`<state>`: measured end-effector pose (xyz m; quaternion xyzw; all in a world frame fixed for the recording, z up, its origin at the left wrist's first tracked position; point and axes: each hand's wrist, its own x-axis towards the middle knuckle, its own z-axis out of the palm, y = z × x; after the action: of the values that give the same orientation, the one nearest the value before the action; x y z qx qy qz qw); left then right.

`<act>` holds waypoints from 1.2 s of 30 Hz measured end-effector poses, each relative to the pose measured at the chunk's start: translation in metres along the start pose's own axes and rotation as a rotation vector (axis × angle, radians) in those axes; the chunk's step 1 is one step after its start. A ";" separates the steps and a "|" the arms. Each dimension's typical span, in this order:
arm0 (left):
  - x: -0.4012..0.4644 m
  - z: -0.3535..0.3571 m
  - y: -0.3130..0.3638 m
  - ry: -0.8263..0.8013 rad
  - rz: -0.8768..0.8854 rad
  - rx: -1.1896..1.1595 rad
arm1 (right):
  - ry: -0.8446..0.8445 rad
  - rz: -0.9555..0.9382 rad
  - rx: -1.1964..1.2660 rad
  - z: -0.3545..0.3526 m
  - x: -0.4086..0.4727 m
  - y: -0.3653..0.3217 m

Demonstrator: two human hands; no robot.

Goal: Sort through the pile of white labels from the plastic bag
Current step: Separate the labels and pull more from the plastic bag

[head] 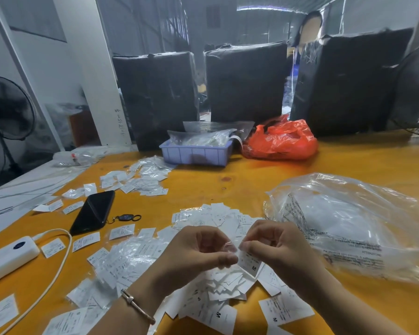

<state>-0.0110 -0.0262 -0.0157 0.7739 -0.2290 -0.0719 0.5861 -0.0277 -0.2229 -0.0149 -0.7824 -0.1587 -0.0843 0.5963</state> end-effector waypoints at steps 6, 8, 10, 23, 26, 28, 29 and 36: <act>0.000 -0.001 0.000 0.000 0.018 0.065 | 0.056 -0.010 0.007 0.000 -0.001 0.002; 0.000 -0.001 0.000 0.051 0.018 0.114 | 0.088 -0.014 0.008 -0.002 0.000 0.004; 0.001 -0.002 -0.001 0.101 0.024 0.160 | 0.126 -0.020 0.011 -0.002 0.001 0.004; 0.002 -0.003 -0.004 0.201 0.046 0.156 | 0.356 -0.200 0.063 -0.009 0.002 0.013; 0.002 0.000 -0.005 0.198 0.057 0.193 | 0.362 -0.242 0.051 -0.007 -0.001 0.011; 0.002 0.001 -0.005 0.184 0.079 0.198 | 0.375 -0.284 0.065 -0.006 -0.002 0.007; 0.001 0.001 -0.006 0.179 0.087 0.200 | 0.375 -0.306 0.068 -0.006 -0.003 0.006; 0.000 0.000 -0.005 0.177 0.118 0.182 | 0.356 -0.330 0.019 -0.006 -0.005 0.003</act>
<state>-0.0095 -0.0252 -0.0206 0.8122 -0.2273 0.0523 0.5347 -0.0309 -0.2299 -0.0175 -0.7131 -0.1775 -0.3157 0.6003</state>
